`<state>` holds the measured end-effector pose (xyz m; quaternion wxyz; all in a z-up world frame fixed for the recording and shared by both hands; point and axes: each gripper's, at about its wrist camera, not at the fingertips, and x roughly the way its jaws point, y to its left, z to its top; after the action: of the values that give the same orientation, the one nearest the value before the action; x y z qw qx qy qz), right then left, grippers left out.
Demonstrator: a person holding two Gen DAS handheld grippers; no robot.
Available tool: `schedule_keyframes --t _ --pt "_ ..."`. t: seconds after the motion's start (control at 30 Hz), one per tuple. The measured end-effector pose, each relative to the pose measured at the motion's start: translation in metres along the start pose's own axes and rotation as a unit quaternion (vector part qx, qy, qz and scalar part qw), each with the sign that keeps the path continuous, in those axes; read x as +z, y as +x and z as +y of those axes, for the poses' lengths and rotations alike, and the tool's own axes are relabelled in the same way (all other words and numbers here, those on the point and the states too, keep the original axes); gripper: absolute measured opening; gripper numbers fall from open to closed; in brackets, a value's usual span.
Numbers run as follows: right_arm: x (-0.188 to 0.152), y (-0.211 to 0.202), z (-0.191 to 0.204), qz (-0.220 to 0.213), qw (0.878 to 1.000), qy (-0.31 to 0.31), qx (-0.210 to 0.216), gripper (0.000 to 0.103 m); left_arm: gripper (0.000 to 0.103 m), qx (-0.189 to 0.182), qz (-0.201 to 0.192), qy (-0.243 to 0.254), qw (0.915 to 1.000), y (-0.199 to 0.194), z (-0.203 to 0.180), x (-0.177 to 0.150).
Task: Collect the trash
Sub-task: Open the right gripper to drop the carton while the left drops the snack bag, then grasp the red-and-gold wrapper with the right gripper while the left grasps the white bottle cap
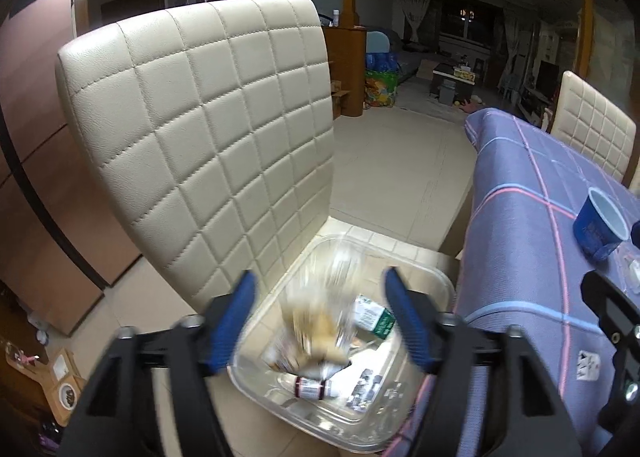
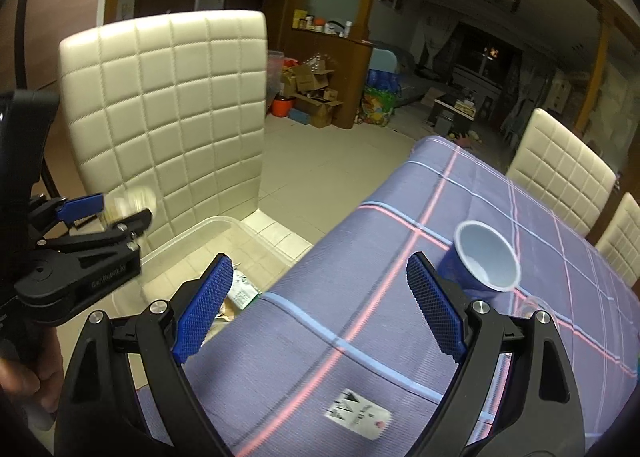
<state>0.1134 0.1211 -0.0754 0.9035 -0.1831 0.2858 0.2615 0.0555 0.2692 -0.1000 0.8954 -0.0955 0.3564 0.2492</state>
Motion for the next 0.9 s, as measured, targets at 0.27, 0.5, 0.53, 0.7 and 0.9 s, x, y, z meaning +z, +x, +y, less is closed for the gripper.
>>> schedule_keyframes --t 0.27,0.5,0.53,0.7,0.9 --pt "-0.006 -0.005 -0.027 0.007 0.999 0.033 0.002 0.089 0.074 -0.005 0.004 0.009 0.9999 -0.002 -0.013 -0.002" --pt "-0.019 -0.008 -0.039 0.012 0.999 0.039 -0.005 0.089 0.074 -0.007 0.006 0.020 0.9998 -0.006 -0.020 -0.003" --pt "-0.021 -0.008 -0.040 0.013 0.999 0.040 -0.006 0.089 0.074 -0.008 0.006 0.021 0.9997 -0.006 -0.022 -0.004" --pt "-0.030 -0.007 -0.053 0.024 0.998 0.056 -0.012 0.089 0.074 -0.014 0.005 0.030 0.9994 -0.008 -0.030 -0.006" --pt "-0.039 -0.010 -0.067 0.025 0.997 0.066 -0.024 0.089 0.074 -0.021 0.005 0.045 0.9987 -0.012 -0.044 -0.006"
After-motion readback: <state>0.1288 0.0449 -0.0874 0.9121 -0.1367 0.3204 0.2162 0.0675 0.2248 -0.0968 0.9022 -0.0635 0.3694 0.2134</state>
